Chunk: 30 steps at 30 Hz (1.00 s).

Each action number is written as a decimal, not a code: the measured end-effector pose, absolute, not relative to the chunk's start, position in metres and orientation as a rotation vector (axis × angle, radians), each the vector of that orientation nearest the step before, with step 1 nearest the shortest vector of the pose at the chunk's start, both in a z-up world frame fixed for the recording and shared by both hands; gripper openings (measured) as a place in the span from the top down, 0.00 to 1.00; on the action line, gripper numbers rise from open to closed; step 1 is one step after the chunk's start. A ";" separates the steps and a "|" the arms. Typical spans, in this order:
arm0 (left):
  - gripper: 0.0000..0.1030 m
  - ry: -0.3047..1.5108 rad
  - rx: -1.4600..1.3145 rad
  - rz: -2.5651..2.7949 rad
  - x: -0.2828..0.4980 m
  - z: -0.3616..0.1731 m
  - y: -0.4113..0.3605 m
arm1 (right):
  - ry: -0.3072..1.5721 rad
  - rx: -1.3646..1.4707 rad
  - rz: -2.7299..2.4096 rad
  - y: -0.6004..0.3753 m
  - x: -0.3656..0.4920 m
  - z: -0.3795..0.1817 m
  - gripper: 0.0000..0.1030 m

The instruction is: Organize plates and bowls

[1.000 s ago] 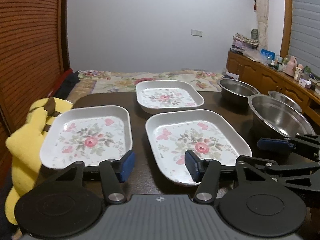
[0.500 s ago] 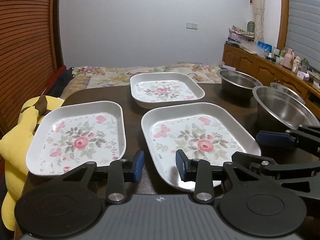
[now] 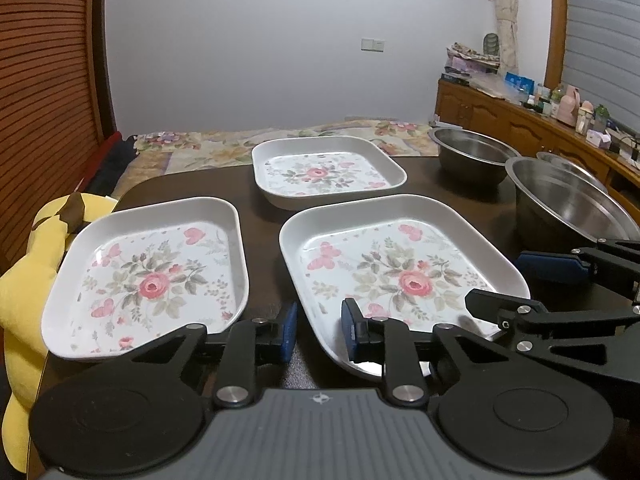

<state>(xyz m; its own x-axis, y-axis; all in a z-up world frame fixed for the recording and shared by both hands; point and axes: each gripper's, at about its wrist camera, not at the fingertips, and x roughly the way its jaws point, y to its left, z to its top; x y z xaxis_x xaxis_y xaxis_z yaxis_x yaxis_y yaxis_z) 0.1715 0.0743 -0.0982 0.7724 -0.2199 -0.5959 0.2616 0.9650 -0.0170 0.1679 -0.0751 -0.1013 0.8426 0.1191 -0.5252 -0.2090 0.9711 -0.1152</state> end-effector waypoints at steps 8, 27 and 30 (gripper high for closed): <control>0.84 0.643 0.041 -0.276 0.173 -0.098 0.081 | 0.583 -0.121 0.179 -0.076 0.173 -0.104 0.57; 0.84 0.635 -0.008 -0.269 0.116 -0.078 0.091 | 0.599 -0.110 0.289 -0.091 0.145 -0.091 0.71; 0.84 0.641 -0.019 -0.272 0.102 -0.079 0.092 | 0.612 -0.119 0.325 -0.092 0.134 -0.090 0.72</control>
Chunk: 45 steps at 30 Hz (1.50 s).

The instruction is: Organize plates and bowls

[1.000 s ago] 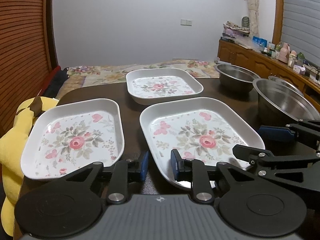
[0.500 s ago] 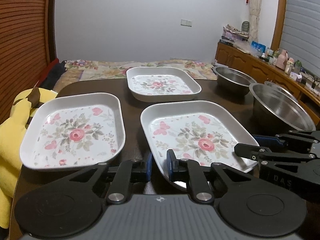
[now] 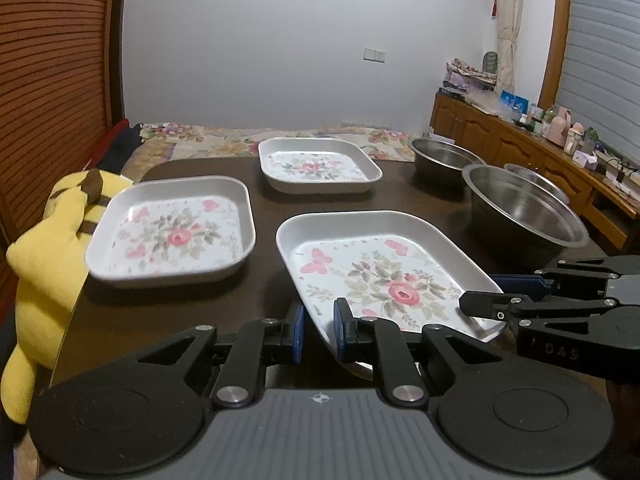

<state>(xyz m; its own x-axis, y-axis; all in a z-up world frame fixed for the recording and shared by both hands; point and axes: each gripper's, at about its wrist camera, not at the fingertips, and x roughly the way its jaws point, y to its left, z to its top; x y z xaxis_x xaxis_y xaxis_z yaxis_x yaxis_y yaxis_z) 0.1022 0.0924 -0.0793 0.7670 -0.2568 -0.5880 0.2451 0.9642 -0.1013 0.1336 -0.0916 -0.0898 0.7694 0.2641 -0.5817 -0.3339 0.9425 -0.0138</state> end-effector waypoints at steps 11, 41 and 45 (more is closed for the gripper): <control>0.84 0.663 -0.015 -0.271 0.074 -0.085 0.095 | 0.624 -0.139 0.367 -0.093 0.104 -0.088 0.72; 0.84 0.677 0.000 -0.241 0.074 -0.096 0.094 | 0.640 -0.085 0.385 -0.093 0.086 -0.097 0.71; 0.84 0.671 -0.004 -0.235 0.074 -0.095 0.095 | 0.632 -0.084 0.379 -0.094 0.086 -0.095 0.71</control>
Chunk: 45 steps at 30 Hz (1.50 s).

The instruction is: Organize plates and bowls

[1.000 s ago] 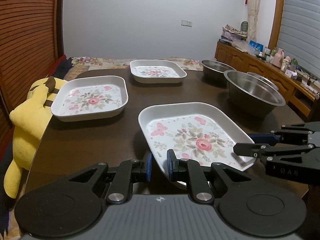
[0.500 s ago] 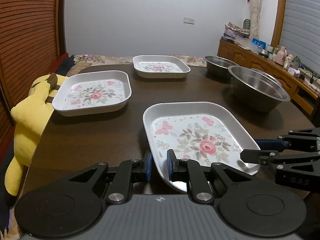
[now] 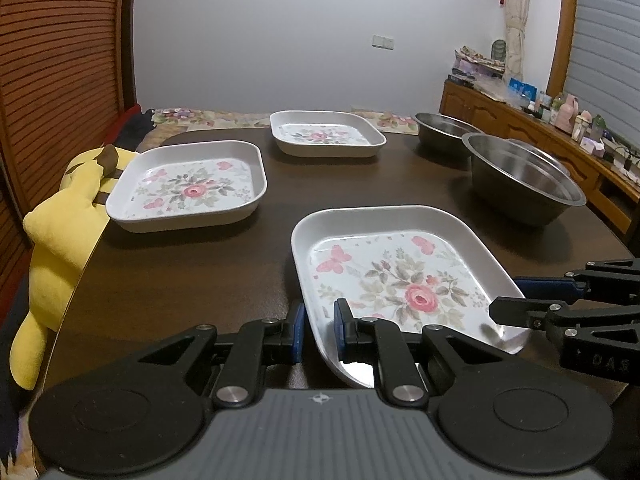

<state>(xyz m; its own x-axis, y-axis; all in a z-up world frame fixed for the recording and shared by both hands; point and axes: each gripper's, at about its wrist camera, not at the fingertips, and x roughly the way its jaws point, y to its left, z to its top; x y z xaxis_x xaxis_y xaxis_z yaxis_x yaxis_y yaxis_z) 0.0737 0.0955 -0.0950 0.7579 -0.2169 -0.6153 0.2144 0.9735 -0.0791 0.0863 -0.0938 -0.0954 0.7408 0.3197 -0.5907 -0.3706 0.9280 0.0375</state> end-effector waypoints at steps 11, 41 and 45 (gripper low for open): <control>0.77 0.638 -0.010 -0.220 0.075 -0.083 0.102 | 0.597 -0.075 0.359 -0.102 0.088 -0.087 0.71; 0.53 0.582 -0.025 -0.096 0.200 -0.068 0.230 | 0.634 -0.107 0.567 0.008 0.222 -0.043 0.51; 0.58 0.608 -0.049 -0.109 0.213 -0.080 0.240 | 0.677 -0.112 0.568 0.018 0.237 -0.051 0.52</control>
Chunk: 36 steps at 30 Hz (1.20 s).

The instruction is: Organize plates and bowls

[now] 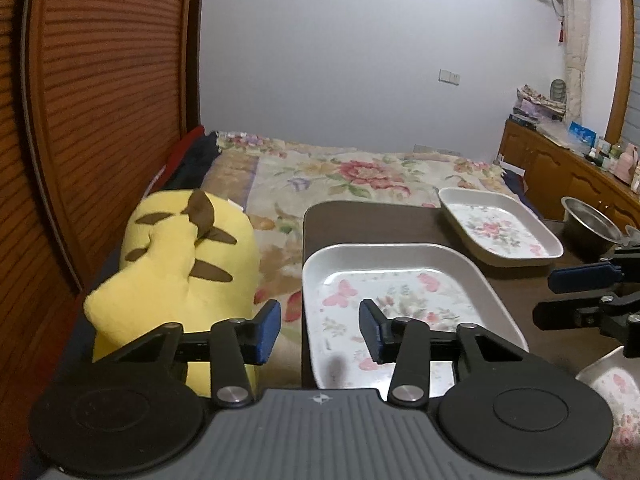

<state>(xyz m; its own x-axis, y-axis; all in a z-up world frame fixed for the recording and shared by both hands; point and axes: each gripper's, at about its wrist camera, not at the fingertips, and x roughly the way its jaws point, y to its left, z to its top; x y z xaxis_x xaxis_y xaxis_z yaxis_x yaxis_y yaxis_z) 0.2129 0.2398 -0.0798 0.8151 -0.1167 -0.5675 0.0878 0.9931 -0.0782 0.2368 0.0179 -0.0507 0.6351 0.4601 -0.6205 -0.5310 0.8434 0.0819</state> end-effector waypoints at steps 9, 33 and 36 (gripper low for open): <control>0.61 0.631 -0.110 -0.168 0.218 -0.092 0.245 | 0.745 -0.113 0.560 0.028 0.259 -0.068 0.63; 0.86 0.651 -0.100 -0.148 0.213 -0.091 0.242 | 0.819 -0.099 0.572 0.033 0.277 -0.082 0.82; 0.86 0.641 -0.093 -0.141 0.212 -0.087 0.240 | 0.823 -0.090 0.574 0.032 0.277 -0.082 0.82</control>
<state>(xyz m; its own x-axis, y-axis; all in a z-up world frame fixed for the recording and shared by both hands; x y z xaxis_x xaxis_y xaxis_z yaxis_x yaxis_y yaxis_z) 0.2119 0.2395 -0.0866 0.7923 -0.1596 -0.5889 0.1021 0.9863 -0.1300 0.2774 0.0316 -0.0820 0.5376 0.4477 -0.7146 -0.5155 0.8451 0.1416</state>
